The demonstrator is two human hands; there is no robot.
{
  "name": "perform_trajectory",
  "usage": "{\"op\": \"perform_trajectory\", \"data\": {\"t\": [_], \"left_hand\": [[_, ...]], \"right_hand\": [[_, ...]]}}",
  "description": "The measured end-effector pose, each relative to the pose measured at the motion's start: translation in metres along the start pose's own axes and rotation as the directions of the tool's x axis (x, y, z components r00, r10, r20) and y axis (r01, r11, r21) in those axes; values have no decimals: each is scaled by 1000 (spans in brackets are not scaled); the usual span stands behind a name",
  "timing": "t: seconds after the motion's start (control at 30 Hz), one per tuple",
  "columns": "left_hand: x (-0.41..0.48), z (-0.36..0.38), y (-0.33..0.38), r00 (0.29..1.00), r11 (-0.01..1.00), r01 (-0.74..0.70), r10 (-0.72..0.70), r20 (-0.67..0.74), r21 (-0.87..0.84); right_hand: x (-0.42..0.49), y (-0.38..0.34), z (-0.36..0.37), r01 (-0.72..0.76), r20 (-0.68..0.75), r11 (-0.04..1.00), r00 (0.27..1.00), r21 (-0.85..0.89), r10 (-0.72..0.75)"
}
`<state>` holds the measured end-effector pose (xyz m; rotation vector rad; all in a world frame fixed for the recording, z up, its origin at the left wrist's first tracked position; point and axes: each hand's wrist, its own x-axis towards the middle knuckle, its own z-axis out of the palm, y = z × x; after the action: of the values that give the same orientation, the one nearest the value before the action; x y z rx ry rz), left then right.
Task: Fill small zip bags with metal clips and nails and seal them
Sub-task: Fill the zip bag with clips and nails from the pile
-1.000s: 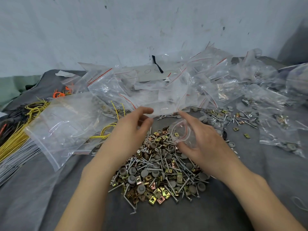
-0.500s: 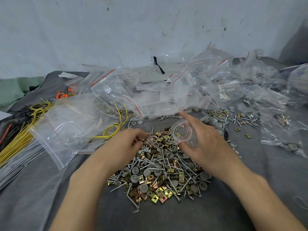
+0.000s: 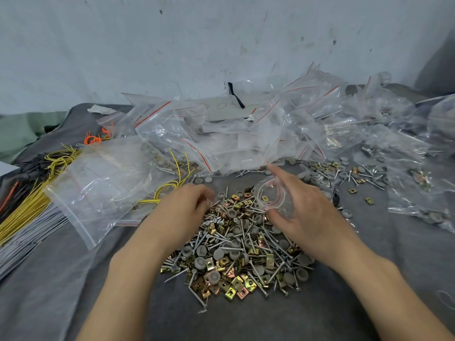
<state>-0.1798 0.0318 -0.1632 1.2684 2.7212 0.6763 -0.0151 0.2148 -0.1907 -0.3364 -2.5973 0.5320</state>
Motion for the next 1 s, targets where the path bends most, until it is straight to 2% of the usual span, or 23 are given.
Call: {"op": "perform_trajectory", "data": {"t": [0.13, 0.27, 0.77, 0.93, 1.0], "left_hand": [[-2, -7, 12, 989, 951, -65, 20, -149, -304], [-4, -7, 37, 984, 838, -154, 84, -155, -523], [-1, 2, 70, 980, 792, -199, 161, -117, -577], [1, 0, 63, 976, 757, -208, 124, -177, -619], [3, 0, 55, 978, 771, -188, 88, -191, -608]], "right_hand": [[-1, -2, 0, 2, -4, 1000, 1000, 4, -2], [0, -6, 1, 11, -1, 1000, 1000, 10, -11], [3, -3, 3, 0, -27, 999, 1000, 44, 1], [1, 0, 4, -16, -37, 999, 999, 39, 18], [0, 1, 3, -18, -39, 999, 999, 42, 19]]}}
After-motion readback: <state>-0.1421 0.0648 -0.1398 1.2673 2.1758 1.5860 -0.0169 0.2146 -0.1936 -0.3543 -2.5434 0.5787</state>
